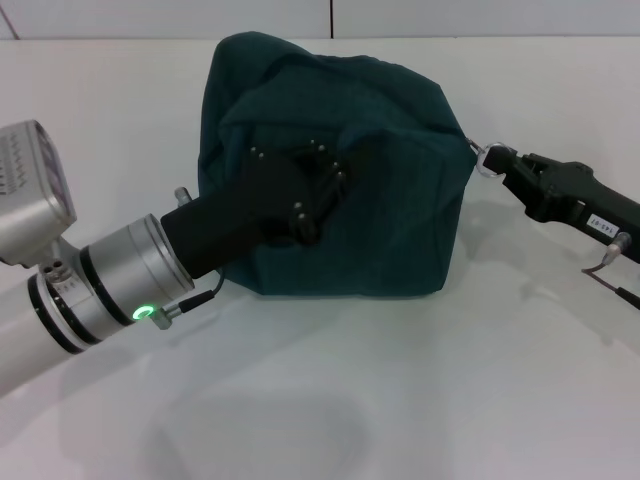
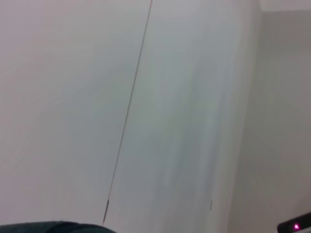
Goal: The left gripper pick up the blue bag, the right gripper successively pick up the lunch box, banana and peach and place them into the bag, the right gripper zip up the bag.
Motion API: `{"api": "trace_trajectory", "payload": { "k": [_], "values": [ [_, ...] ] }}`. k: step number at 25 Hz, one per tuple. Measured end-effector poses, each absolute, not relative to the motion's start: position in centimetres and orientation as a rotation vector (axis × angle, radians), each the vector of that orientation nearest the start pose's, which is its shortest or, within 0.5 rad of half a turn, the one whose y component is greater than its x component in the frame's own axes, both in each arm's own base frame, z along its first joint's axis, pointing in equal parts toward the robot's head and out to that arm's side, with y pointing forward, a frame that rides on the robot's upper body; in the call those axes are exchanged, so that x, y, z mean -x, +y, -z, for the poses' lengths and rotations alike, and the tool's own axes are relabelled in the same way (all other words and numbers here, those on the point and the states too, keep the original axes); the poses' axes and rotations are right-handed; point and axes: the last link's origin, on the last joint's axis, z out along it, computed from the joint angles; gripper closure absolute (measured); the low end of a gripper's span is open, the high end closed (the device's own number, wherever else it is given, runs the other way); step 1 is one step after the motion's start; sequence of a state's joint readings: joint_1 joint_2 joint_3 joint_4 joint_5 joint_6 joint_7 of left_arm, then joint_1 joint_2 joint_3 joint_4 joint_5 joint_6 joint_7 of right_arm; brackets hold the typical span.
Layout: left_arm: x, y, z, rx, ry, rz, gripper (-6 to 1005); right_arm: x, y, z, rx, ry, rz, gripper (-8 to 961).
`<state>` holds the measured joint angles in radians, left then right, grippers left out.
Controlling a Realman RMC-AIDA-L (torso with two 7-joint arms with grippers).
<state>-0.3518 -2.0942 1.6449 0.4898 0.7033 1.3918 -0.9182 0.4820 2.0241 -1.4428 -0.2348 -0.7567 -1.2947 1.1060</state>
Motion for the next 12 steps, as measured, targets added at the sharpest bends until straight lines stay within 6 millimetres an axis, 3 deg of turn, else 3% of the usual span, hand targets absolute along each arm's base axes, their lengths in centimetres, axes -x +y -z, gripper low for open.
{"api": "trace_trajectory", "payload": {
  "k": [8, 12],
  "values": [
    [21.82, 29.24, 5.58, 2.363, -0.478, 1.314, 906, -27.34, 33.37, 4.16, 2.262, 0.902, -1.061, 939],
    [22.03, 29.25, 5.48, 2.346, -0.490, 1.316, 899, -26.94, 32.69, 3.70, 2.268, 0.880, -1.135, 939]
  ]
}}
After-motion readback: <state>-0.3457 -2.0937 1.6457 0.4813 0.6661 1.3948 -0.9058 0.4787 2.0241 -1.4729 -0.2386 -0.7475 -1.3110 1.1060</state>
